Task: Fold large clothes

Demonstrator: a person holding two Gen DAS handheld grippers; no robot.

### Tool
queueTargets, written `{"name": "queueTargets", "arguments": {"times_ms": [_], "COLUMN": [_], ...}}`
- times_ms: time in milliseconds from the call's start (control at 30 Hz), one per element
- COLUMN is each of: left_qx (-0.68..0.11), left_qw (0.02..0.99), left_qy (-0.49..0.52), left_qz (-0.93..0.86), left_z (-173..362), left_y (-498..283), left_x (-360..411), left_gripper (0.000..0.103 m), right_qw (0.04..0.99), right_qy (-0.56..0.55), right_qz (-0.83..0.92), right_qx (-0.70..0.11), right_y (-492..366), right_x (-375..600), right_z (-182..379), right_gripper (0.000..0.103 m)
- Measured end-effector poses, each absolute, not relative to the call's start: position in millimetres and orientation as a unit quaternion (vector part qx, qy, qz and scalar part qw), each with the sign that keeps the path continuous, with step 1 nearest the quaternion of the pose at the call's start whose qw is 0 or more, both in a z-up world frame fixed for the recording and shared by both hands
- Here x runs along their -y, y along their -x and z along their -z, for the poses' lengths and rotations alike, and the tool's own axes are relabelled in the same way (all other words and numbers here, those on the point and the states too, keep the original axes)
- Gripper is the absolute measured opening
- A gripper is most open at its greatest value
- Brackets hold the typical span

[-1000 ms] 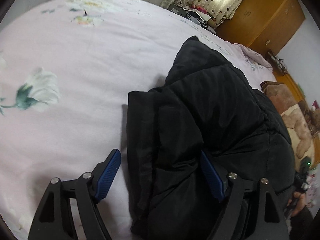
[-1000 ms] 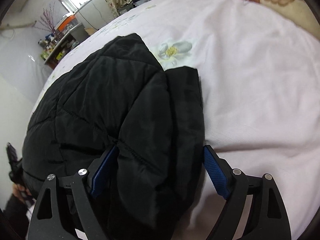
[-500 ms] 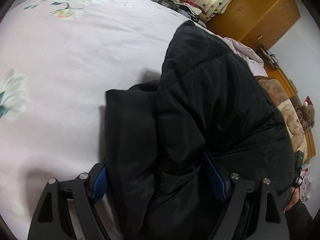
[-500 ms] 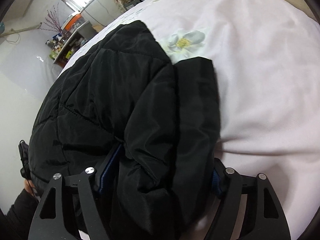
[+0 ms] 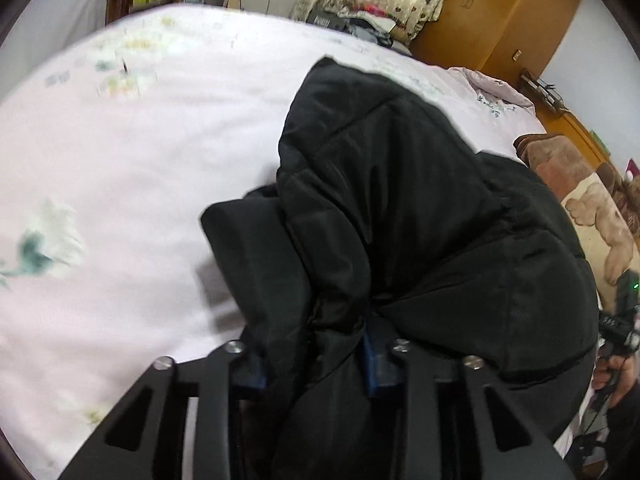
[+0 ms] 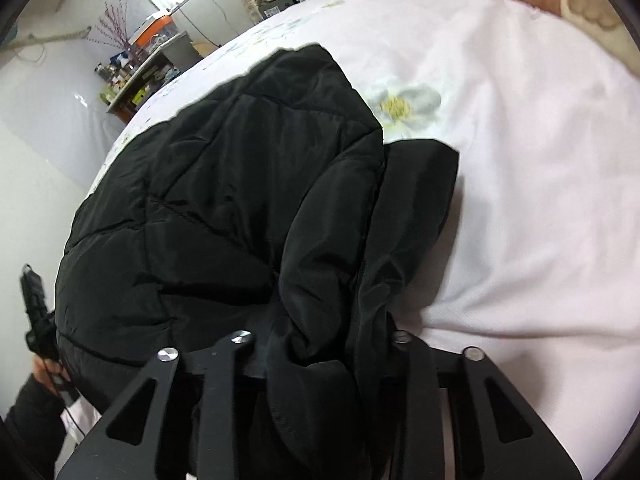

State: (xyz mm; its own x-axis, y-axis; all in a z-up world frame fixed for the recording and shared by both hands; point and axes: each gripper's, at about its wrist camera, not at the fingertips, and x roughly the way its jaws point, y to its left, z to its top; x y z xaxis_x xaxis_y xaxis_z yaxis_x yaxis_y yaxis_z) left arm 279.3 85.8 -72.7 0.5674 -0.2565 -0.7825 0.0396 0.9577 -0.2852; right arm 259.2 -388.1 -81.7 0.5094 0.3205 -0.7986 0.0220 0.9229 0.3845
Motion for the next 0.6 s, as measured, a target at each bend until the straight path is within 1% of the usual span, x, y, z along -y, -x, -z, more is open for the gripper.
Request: {"name": "queueTargets", "arguments": {"times_ms": [67,233,433,600], "left_qx": [-0.443,-0.411,-0.400,-0.395], "left_qw": [0.885,0.900,0.903,0.905], "left_qy": [0.120,0.112,0.127,0.127], "left_qz": [0.083,0.090,0.093,0.089], "left_z": [54,13,-4,-16], "left_y": [-266,-221,-181,-177], "left_x": [-87,-86,-105,-104], "left_gripper": [0.029,0.028,0.028,0.028], "right_qw": [0.858,0.874,0.878,0.879], "right_qy": [-0.173,-0.165,-0.164,-0.164], "right_qz": [-0.089,-0.100,-0.113,-0.122], "right_qx": [-0.475,-0.446,-0.435,-0.431], "right_y": [-249,-213,-172,-171], "right_x": [390,386,376,361], "right_z": [64,21,1,-11], "right_gripper": [0.024,0.022,0.022,0.022]}}
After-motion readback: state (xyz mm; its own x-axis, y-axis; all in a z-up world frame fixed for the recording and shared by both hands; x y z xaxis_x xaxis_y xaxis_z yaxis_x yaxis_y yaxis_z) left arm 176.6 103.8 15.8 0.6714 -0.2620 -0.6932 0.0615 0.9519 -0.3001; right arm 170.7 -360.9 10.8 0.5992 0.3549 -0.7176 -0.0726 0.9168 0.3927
